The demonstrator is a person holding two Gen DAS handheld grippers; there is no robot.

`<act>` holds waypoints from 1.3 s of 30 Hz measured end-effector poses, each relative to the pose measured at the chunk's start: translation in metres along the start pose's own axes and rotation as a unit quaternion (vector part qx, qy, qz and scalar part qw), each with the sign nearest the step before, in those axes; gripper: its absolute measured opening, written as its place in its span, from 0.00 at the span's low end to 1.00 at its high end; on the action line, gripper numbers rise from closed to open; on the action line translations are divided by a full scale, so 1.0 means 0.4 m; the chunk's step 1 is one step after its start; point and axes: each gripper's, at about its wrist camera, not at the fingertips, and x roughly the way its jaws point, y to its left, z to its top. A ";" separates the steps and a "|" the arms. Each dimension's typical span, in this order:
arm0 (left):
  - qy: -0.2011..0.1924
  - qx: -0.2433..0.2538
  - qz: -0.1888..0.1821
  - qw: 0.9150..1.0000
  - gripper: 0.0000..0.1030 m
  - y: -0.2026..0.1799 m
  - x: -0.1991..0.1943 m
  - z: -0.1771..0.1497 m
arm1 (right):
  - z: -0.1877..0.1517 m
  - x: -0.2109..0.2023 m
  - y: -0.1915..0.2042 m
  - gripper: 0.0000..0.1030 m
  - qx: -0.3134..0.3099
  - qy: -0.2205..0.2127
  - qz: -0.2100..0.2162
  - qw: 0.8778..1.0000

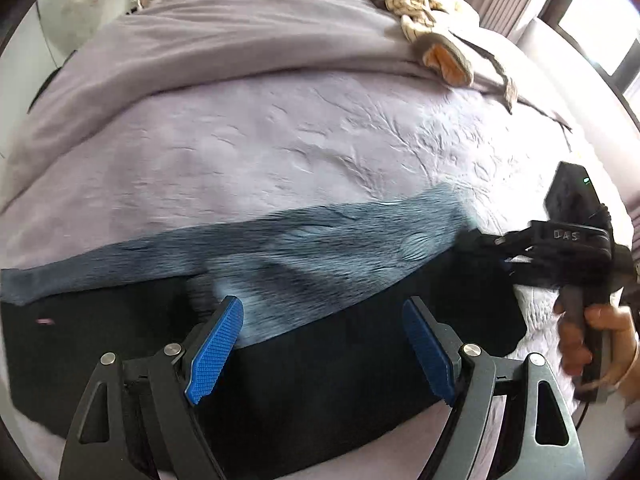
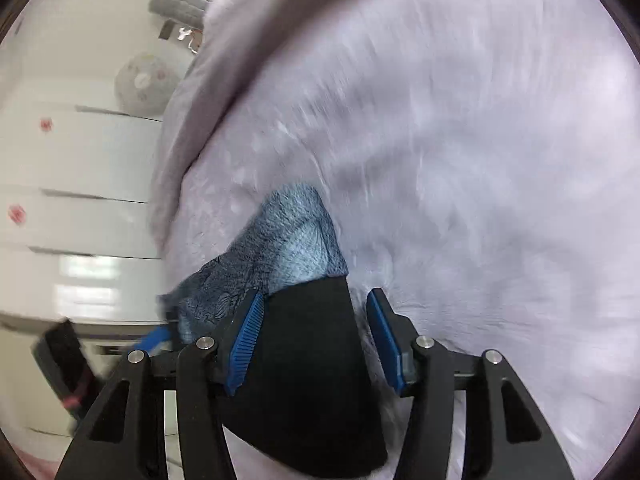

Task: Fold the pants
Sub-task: 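Lay the cuff onto the grey lining band and open the right gripper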

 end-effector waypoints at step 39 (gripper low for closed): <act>-0.004 -0.093 0.062 0.994 0.97 0.218 -0.097 -0.183 | -0.174 0.200 0.405 0.25 -0.232 0.019 -0.124 0.965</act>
